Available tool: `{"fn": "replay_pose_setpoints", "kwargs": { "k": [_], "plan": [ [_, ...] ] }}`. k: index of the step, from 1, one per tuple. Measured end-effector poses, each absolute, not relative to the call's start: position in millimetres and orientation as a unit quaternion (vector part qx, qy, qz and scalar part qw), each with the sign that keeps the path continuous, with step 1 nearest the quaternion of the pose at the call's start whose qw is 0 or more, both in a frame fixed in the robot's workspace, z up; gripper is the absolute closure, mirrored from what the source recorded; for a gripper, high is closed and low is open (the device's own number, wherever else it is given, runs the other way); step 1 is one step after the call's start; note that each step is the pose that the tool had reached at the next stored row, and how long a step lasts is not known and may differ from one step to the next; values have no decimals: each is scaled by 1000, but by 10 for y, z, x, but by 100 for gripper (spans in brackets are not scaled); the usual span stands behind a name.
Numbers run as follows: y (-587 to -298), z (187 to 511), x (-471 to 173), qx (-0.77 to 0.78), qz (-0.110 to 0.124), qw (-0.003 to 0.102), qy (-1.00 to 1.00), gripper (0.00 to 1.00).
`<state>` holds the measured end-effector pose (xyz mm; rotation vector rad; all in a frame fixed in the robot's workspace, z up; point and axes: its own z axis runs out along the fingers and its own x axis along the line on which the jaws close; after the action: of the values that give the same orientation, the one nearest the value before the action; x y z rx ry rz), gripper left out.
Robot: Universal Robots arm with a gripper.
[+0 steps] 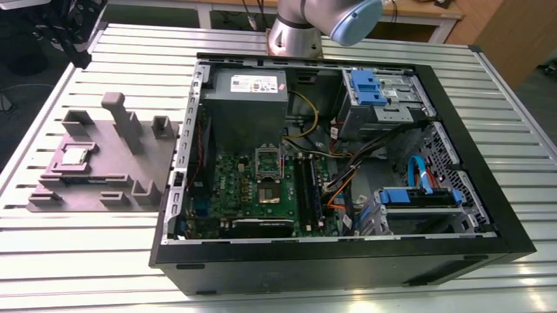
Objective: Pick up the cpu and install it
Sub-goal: 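Reach for the cpu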
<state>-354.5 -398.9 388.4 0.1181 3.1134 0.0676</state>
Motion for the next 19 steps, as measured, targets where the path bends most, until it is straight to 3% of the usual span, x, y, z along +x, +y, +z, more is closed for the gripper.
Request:
{"fn": "replay_pose_setpoints", "kwargs": {
  "k": [19],
  "plan": [
    [-3989,3878,-3696,38,22,13,999,90]
  ]
}}
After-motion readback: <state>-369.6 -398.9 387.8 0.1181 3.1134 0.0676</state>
